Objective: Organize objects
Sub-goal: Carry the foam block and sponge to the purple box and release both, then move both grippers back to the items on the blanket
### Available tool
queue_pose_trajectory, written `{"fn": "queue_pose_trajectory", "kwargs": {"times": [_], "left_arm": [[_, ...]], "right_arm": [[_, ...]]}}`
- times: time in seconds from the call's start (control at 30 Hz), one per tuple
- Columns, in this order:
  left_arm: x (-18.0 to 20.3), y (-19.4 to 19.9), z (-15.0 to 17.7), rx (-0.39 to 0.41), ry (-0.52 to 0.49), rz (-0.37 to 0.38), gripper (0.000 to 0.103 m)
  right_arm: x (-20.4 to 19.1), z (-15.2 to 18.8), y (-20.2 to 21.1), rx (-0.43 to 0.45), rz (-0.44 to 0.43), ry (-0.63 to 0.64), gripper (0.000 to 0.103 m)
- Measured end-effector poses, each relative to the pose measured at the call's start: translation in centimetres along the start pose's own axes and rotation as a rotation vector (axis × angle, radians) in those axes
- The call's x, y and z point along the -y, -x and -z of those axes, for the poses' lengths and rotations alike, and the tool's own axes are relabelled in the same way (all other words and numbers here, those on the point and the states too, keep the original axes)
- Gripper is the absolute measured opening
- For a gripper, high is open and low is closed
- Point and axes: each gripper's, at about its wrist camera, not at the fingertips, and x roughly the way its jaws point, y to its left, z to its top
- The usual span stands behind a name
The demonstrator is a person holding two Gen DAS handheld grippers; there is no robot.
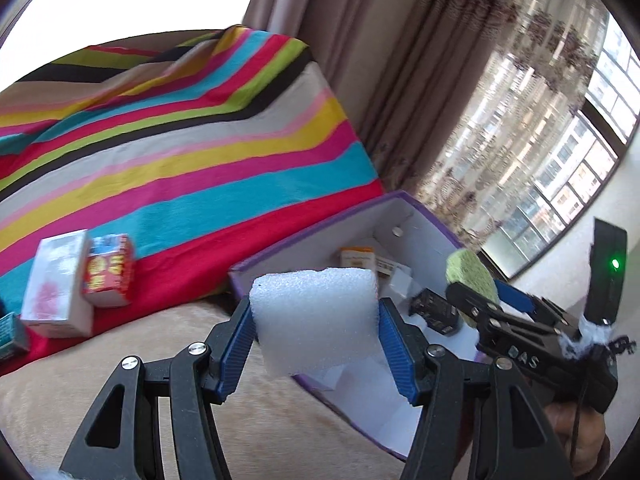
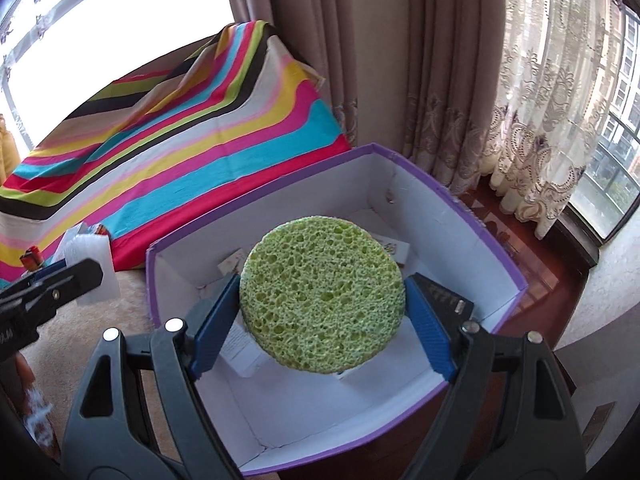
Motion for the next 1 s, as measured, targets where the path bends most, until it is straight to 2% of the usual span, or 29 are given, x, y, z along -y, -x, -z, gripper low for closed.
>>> {"fn": "queue_pose_trajectory", "kwargs": {"times": [0.17,0.27,0.33,0.53,1.0], "left_arm": [[1.7,-1.4,0.5,-0.096,-0.063,0.128,0.062],[2.7,-2.6,1.0,-0.184,-0.11,0.192,0.073],[2.9,-2.6,1.3,-0.185,-0.111,0.181,0.076],[1.5,-1.9,1.1,-0.15,-0.036,0.18,0.078],[-1.8,1.0,0.9,-0.034,0.025,0.071,0.078]], "right_arm": [[1.4,-0.5,-0.1,0.005,0.031,-0.029,0.084],[1.8,-0.8,-0.1,0.005,0.033,-0.04,0.086],[2.0,-0.9,-0.2,0.006,0.04,-0.04,0.095],[1.9,-1.2,0.1,0.023,0.031,-0.037,0.095],[-2.2,-0.9,0.3,0.002,-0.029,0.047,0.095]]}}
